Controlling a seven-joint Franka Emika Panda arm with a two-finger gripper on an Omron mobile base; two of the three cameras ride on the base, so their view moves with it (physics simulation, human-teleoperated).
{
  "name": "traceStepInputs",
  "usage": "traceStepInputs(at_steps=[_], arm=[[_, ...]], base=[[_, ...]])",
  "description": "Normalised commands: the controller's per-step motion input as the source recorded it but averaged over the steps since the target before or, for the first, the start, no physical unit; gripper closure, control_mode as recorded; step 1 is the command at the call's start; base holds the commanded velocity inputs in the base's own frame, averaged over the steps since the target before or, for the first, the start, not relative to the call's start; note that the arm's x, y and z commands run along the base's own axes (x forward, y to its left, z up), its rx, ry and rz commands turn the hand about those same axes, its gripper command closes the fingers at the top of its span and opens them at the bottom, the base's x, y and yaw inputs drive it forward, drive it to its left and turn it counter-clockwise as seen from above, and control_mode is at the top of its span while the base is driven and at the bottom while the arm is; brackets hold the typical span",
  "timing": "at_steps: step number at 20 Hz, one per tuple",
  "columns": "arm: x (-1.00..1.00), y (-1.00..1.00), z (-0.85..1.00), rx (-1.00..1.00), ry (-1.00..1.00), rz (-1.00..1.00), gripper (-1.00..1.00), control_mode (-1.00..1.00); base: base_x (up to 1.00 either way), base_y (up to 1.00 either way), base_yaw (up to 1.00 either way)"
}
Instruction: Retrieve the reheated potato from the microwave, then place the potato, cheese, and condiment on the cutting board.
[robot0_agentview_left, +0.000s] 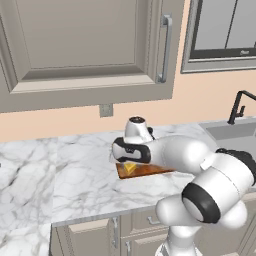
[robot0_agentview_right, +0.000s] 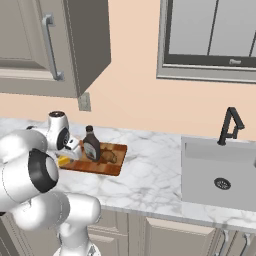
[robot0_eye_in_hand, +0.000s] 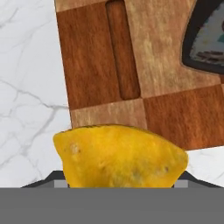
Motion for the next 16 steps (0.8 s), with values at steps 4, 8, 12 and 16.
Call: traceStepInputs(at_steps=[4,8,12,16], arm=[[0.33,-0.01,0.0,0.0,0.04,0.0,1.0,-1.0],[0.22,0.0,-0.08,0.0,0.0,0.0,1.0,-1.0],[0.01,0.0,-0.16,0.0,0.0,0.0,1.0,-1.0],[0.03,-0.04,-0.19,0.0,0.0,0.0,1.0,-1.0]], base=[[0.0,0.0,0.0],[0.0,0.0,0.0],[0.0,0.0,0.0],[0.0,0.0,0.0]])
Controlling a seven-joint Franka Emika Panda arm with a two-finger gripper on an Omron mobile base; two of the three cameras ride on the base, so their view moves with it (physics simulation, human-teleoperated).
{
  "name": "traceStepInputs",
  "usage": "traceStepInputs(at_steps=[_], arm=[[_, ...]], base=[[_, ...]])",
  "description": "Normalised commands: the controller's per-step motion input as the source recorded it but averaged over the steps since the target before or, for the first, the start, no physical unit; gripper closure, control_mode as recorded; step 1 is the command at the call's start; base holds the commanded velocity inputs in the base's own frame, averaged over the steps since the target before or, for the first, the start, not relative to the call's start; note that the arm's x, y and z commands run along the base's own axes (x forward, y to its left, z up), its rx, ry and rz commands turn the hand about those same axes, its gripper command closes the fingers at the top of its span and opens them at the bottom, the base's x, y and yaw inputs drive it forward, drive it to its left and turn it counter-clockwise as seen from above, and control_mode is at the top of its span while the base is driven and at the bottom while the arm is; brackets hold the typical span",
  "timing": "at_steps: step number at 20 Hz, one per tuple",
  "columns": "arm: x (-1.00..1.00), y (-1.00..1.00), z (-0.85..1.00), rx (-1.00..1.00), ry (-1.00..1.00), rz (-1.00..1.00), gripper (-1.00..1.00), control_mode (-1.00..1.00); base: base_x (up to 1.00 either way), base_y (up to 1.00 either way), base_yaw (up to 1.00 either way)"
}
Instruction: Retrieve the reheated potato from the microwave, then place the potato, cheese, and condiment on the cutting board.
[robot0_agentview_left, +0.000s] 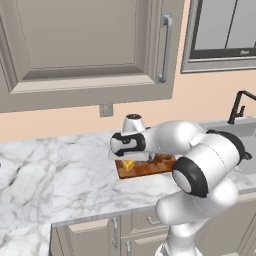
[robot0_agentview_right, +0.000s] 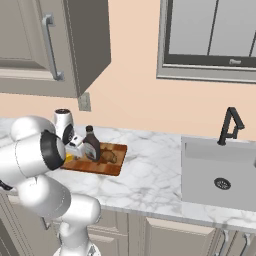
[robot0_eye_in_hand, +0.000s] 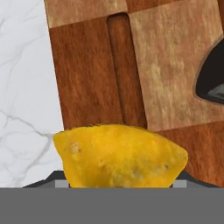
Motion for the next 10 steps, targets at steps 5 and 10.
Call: traceStepInputs(at_steps=[5,10], arm=[[0.09,-0.06,-0.2,0.0,0.0,0.0,1.0,-1.0],[0.11,-0.06,-0.16,0.0,0.0,0.0,1.0,-1.0]], base=[[0.0,0.0,0.0],[0.0,0.0,0.0]])
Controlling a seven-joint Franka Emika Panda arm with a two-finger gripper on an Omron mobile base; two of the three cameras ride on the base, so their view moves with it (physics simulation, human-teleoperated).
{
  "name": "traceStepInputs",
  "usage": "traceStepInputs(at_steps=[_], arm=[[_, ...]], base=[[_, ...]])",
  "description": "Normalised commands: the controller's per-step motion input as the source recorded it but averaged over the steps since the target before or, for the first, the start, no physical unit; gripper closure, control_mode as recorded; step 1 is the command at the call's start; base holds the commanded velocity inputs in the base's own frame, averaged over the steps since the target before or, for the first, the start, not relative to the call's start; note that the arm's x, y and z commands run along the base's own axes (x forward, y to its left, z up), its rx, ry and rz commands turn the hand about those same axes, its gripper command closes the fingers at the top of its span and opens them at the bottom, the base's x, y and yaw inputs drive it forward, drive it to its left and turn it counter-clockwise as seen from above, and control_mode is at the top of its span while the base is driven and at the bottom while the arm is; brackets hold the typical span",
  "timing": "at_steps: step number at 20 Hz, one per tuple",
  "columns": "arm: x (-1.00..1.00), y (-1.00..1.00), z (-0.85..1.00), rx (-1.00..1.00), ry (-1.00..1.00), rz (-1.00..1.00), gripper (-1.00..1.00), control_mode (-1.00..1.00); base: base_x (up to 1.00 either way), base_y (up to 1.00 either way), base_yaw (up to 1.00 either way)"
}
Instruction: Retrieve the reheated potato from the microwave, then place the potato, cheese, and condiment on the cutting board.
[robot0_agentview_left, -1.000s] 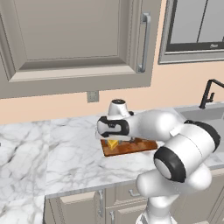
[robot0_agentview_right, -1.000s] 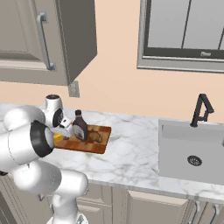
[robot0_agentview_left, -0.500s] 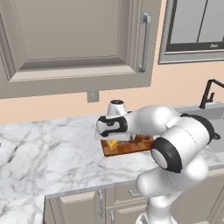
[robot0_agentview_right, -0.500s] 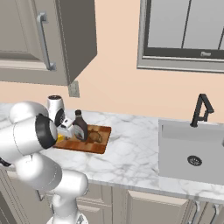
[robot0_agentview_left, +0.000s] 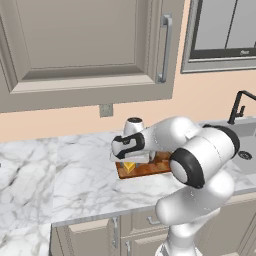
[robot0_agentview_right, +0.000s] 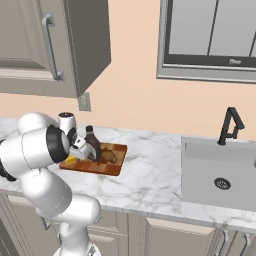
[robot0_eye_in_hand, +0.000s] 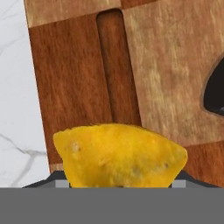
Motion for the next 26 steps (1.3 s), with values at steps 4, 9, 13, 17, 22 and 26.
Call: traceStepInputs(at_steps=[4,9,13,17,22,26], arm=[[0.04,-0.01,-0.18,0.0,0.01,0.0,1.0,-1.0],[0.06,0.0,-0.14,0.0,0.0,0.0,1.0,-1.0],[0.0,0.0,-0.14,0.0,0.0,0.0,1.0,-1.0],[0.02,0.0,-0.14,0.0,0.0,0.0,-1.0,-1.0],[0.0,-0.03,0.02,0.0,0.0,0.0,-1.0,-1.0],[0.0,0.0,0.22,0.0,0.0,0.0,-1.0,-1.0]], base=[[0.0,0.0,0.0],[0.0,0.0,0.0],[0.0,0.0,0.0],[0.0,0.0,0.0],[0.0,0.0,0.0],[0.0,0.0,0.0]])
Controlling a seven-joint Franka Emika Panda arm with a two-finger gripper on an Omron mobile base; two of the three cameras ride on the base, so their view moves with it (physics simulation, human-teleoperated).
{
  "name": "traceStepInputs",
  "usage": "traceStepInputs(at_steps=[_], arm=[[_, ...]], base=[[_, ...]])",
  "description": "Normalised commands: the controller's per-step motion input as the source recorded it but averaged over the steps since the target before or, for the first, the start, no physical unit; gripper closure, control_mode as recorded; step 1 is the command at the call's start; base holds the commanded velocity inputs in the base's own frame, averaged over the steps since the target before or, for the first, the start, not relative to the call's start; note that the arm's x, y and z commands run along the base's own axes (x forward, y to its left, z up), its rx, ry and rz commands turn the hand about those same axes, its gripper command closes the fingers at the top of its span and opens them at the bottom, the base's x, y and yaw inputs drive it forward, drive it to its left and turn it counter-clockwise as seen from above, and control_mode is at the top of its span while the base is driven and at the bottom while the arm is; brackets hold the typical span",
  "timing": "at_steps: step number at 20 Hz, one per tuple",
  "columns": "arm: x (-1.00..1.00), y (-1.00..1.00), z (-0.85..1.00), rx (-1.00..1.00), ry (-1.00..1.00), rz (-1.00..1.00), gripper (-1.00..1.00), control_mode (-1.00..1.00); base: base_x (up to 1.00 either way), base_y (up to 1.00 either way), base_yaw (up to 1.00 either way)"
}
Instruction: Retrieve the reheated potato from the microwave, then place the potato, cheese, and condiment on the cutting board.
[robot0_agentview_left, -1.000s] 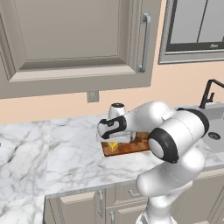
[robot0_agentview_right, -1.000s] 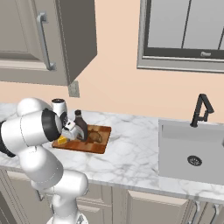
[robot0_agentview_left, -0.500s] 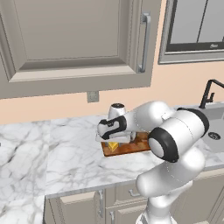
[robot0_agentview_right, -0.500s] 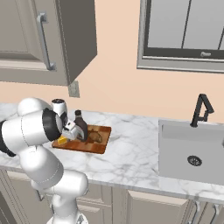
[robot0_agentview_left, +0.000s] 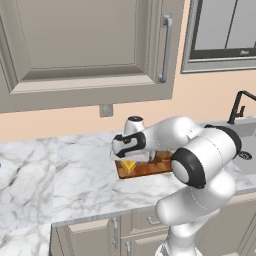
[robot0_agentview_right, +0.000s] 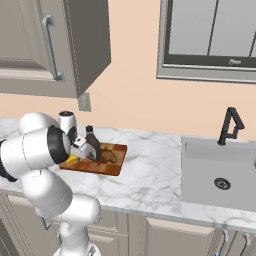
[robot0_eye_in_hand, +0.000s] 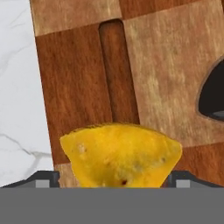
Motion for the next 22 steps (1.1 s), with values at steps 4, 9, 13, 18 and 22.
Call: traceStepInputs(at_steps=[4,9,13,18,22], arm=[[-0.02,0.0,0.34,0.0,0.0,0.0,-1.0,-1.0],[-0.12,-0.02,0.35,0.0,0.0,0.0,-1.0,-1.0],[-0.3,-0.1,0.32,0.0,0.0,0.0,-1.0,-1.0],[-0.43,-0.19,0.25,0.0,0.0,0.0,-1.0,-1.0],[-0.51,-0.21,0.21,0.0,0.0,0.02,-1.0,-1.0]], base=[[0.0,0.0,0.0],[0.0,0.0,0.0],[0.0,0.0,0.0],[0.0,0.0,0.0],[0.0,0.0,0.0]])
